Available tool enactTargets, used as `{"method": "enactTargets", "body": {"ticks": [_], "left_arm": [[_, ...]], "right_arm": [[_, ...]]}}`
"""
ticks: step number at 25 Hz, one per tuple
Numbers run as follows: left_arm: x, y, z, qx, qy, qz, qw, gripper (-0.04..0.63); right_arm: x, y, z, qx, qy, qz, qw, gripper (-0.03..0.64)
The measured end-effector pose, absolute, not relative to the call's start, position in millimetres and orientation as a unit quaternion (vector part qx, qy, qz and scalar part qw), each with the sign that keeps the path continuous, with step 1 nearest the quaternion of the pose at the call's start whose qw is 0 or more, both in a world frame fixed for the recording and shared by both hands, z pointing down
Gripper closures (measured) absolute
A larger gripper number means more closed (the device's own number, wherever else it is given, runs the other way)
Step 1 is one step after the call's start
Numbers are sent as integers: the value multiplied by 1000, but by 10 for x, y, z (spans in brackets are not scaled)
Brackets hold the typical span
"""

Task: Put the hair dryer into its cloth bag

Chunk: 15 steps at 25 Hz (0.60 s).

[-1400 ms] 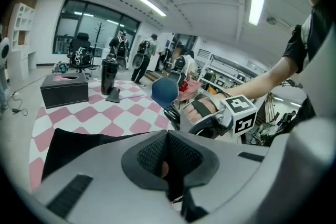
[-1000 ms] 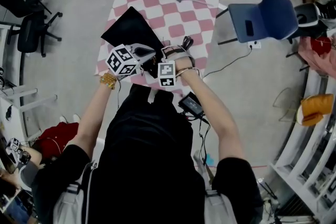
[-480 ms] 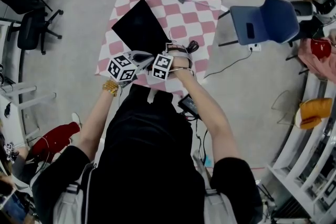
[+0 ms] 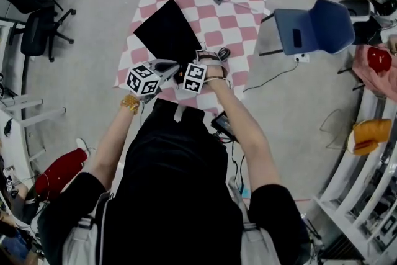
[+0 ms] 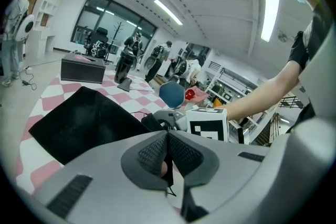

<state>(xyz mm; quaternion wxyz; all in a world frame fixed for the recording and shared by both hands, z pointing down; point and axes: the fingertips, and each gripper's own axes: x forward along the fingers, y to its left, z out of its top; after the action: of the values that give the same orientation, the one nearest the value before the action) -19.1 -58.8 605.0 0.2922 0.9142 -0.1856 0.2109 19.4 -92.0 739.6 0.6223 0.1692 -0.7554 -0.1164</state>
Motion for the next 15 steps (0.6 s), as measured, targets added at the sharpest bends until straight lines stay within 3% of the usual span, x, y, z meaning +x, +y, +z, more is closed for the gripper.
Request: {"method": "enactTargets", "body": {"ticks": [8, 15], "left_arm": [[-260, -679, 5944, 917, -202, 225, 259, 578], [-174, -677, 5946, 920, -187, 243, 244, 578]], "right_arm": [[538, -705, 6941, 101, -814, -224, 527, 385], [1187, -780, 6972, 125, -843, -91, 515, 345]]}}
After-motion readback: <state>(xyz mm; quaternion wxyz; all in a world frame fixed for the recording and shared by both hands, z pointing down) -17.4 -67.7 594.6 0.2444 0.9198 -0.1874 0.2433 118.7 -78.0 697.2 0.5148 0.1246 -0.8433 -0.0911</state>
